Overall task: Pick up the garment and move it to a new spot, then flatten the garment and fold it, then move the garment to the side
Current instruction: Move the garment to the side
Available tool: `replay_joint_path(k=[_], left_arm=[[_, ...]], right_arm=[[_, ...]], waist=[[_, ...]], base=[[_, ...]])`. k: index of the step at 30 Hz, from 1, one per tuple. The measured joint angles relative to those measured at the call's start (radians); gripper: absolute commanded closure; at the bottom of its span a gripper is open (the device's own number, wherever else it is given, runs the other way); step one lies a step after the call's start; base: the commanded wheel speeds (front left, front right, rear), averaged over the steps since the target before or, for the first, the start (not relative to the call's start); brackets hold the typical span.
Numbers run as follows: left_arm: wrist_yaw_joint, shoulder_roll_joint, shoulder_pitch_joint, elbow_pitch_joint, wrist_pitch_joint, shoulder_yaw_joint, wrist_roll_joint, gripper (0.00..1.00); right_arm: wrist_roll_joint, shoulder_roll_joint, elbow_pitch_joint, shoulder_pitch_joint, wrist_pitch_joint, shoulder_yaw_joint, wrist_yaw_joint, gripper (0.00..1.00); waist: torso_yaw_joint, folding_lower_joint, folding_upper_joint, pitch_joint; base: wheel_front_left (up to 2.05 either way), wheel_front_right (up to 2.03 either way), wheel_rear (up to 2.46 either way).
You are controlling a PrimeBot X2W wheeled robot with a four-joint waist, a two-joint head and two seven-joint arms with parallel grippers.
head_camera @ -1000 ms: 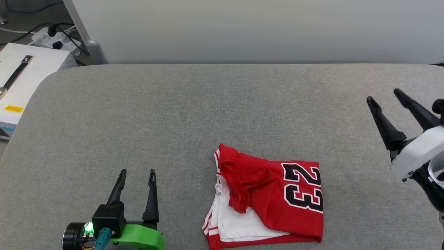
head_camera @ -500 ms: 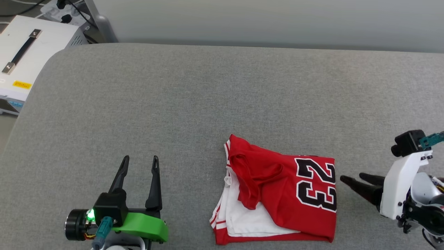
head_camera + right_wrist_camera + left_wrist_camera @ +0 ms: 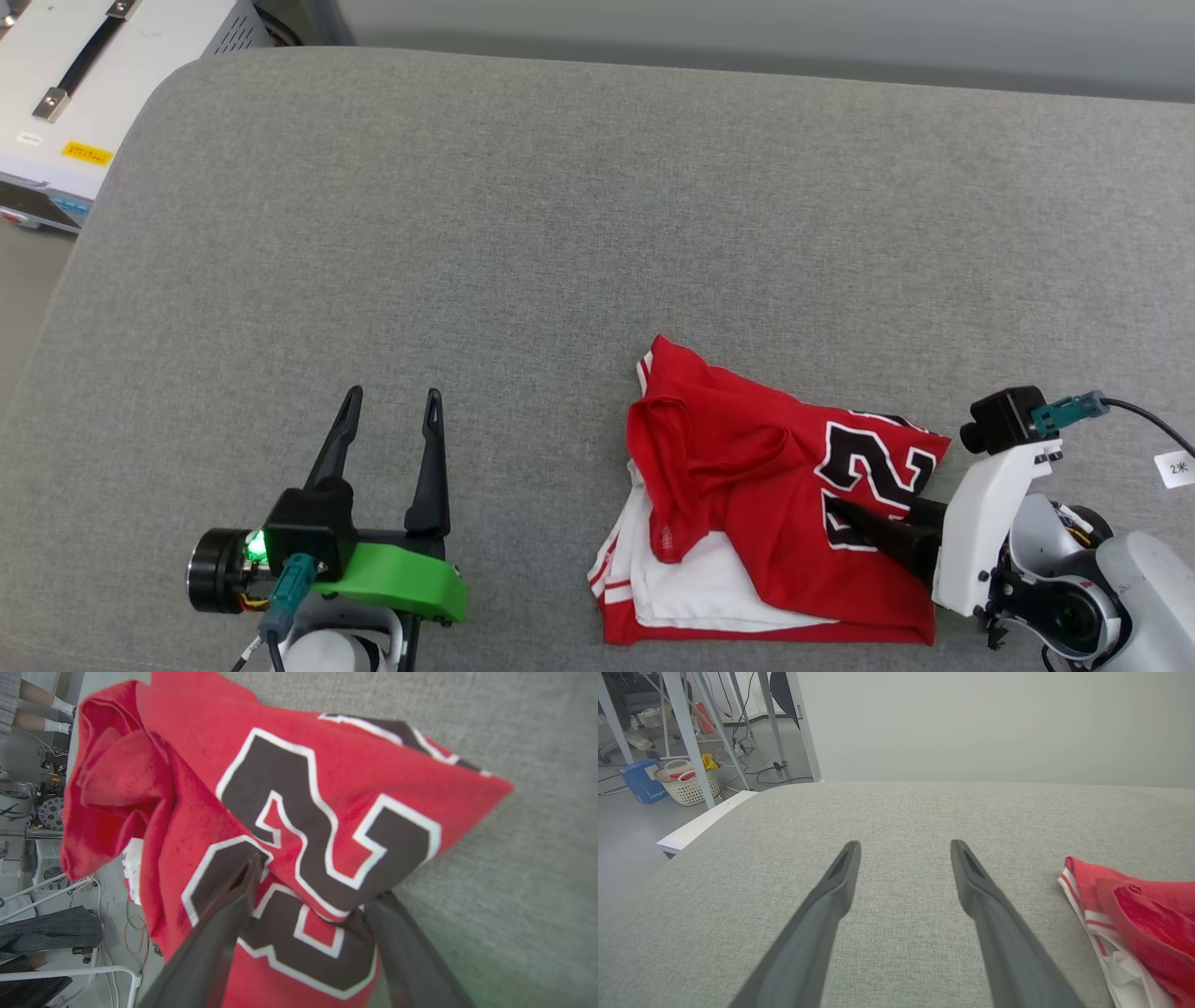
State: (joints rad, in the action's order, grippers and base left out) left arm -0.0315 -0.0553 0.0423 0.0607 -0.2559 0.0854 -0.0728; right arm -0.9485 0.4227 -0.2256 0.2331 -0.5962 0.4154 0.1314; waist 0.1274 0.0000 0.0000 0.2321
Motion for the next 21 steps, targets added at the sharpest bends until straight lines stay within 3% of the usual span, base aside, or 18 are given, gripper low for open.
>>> replay_joint_path(k=[2, 3, 4, 13, 21], left_arm=[[0.0, 0.0, 0.0, 0.003, 0.0, 0.002, -0.006, 0.0], [0.0, 0.0, 0.0, 0.004, 0.0, 0.003, -0.008, 0.0], [0.001, 0.0, 0.0, 0.006, 0.0, 0.002, -0.008, 0.0], [0.007, 0.0, -0.004, 0.012, 0.0, 0.0, -0.009, 0.0], [0.009, 0.001, -0.023, 0.008, 0.0, -0.016, -0.009, 0.0]], right_arm=[[0.001, 0.004, -0.004, 0.005, 0.036, 0.022, 0.0, 0.0], [0.002, 0.006, -0.005, 0.007, 0.059, 0.034, 0.0, 0.42], [0.002, 0.009, -0.008, 0.011, 0.082, 0.045, 0.0, 1.0], [0.069, 0.074, 0.0, 0.064, 0.262, 0.133, 0.0, 1.0], [0.221, 0.202, 0.058, 0.146, 0.337, 0.19, 0.0, 1.0]], waist=[[0.005, 0.0, 0.0, 0.002], [0.006, 0.0, 0.0, 0.002], [0.006, 0.0, 0.0, 0.0], [-0.02, 0.0, 0.0, -0.027], [-0.102, 0.0, 0.0, -0.049]], base=[[0.0, 0.0, 0.0], [0.0, 0.0, 0.0], [0.0, 0.0, 0.0], [0.0, 0.0, 0.0], [0.0, 0.0, 0.0]])
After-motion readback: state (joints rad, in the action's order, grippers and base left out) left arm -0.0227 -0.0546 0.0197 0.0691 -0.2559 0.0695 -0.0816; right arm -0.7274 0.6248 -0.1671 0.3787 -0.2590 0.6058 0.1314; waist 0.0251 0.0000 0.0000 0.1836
